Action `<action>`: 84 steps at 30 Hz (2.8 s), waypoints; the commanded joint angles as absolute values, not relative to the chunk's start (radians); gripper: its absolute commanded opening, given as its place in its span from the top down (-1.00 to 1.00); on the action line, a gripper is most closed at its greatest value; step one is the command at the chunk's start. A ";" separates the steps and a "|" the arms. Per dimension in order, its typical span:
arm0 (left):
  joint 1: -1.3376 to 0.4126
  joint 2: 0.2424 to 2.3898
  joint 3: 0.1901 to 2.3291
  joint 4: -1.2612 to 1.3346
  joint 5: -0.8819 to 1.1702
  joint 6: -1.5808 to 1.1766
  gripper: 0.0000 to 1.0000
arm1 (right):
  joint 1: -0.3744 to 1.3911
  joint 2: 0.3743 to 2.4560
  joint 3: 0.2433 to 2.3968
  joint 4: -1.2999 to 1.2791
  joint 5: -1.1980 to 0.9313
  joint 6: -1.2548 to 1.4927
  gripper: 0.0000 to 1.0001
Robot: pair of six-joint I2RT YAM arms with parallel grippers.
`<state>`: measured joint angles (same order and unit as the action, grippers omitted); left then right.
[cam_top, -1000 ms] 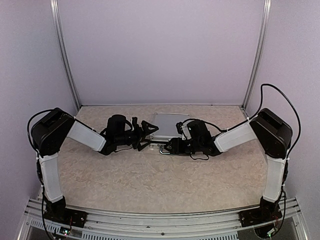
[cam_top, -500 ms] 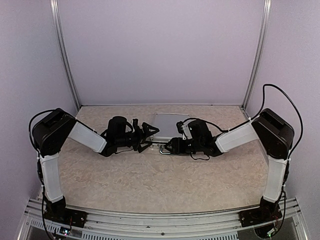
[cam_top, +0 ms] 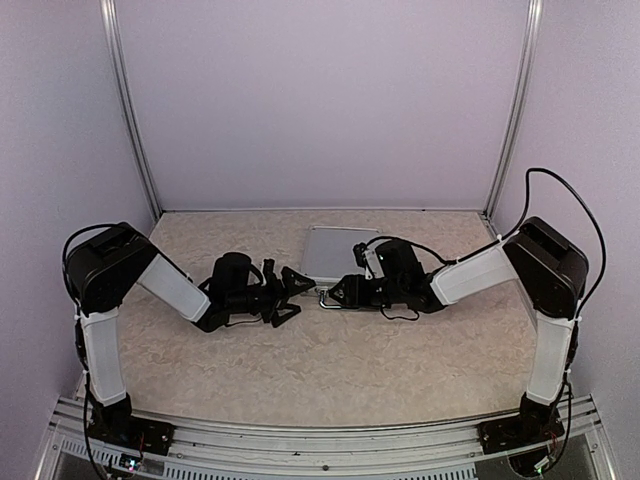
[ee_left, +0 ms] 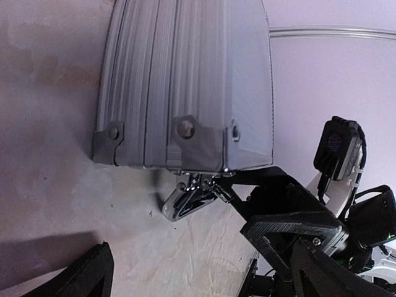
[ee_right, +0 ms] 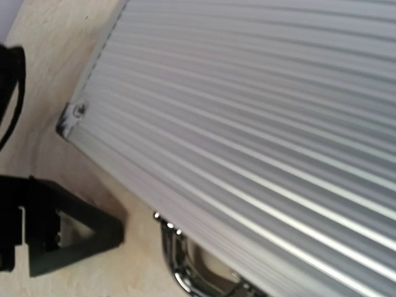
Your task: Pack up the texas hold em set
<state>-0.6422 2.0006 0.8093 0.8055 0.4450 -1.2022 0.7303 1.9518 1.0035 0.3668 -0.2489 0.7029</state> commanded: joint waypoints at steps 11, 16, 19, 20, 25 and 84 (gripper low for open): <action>-0.688 1.892 0.794 0.811 0.419 -1.167 -0.98 | 0.746 1.900 1.058 0.335 -0.211 0.769 -0.23; -0.695 1.894 0.792 0.807 0.411 -1.161 -0.98 | 0.746 1.876 1.062 0.272 -0.206 0.790 -0.22; -0.695 1.886 0.788 0.793 0.397 -1.145 -0.98 | 0.751 1.863 1.051 0.220 -0.193 0.810 -0.23; -0.695 1.884 0.788 0.790 0.394 -1.141 -0.98 | 0.755 1.863 1.048 0.202 -0.189 0.813 -0.24; -0.693 1.886 0.806 0.786 0.386 -1.130 -0.98 | 0.773 1.885 1.047 0.176 -0.185 0.814 -0.27; -0.690 2.242 1.245 0.615 0.505 -0.993 -0.98 | 0.780 1.911 1.101 0.140 -0.113 0.863 -0.39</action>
<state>-0.6689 2.1910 1.2926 0.7296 0.4973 -0.9905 0.7757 1.8809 1.0466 0.2276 -0.1596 0.8902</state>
